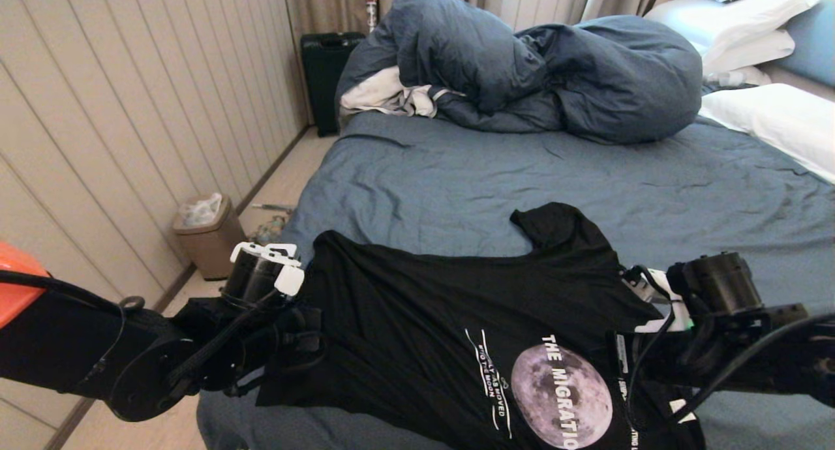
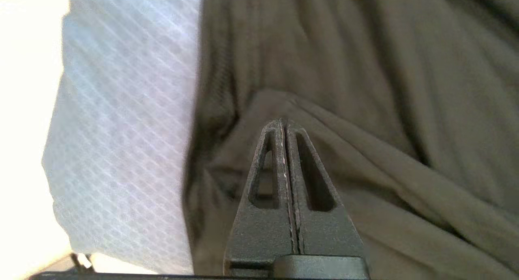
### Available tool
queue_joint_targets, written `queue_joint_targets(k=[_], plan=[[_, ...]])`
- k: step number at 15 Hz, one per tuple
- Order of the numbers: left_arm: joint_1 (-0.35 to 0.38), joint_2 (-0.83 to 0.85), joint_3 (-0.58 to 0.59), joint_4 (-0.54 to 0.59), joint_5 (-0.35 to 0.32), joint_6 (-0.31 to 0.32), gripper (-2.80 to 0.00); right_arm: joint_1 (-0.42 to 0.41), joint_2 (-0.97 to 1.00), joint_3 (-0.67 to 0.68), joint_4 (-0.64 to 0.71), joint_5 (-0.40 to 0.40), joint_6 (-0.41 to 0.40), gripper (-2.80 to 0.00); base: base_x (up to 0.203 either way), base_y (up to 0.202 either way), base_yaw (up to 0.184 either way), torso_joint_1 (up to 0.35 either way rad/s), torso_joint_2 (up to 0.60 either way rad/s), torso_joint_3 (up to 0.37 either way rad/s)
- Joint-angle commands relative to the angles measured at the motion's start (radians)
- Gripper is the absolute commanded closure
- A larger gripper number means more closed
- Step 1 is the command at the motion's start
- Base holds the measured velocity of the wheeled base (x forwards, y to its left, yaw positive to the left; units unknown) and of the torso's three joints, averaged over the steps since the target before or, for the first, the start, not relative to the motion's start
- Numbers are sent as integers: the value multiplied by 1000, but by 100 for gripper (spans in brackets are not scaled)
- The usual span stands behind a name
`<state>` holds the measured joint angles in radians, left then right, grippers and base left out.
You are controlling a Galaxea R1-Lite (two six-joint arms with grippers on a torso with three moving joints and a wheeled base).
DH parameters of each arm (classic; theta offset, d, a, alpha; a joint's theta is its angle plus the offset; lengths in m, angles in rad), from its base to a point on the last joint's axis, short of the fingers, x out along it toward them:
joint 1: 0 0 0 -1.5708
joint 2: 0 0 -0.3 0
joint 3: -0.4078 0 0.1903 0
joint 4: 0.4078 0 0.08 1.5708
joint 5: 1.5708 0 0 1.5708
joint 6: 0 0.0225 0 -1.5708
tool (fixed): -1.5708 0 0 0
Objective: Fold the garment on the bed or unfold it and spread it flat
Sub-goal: Unford the black T-shirt
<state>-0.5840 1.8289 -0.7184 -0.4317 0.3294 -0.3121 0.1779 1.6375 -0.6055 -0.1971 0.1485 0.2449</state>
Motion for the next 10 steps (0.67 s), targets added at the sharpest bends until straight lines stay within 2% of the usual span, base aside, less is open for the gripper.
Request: queue_joint_targets(k=[1, 5, 10], plan=[[-5, 10, -9, 7, 1, -5, -280, 0, 31, -4, -2, 0, 1, 0, 0, 0, 0, 0, 0, 0], [-7, 38, -16, -3, -23, -13, -280, -1, 51, -8, -2, -1, 1, 0, 0, 0, 0, 0, 0, 0], [-25, 99, -39, -5, -17, -35, -280, 0, 50, -7, -2, -1, 1, 0, 0, 0, 0, 0, 0, 0]])
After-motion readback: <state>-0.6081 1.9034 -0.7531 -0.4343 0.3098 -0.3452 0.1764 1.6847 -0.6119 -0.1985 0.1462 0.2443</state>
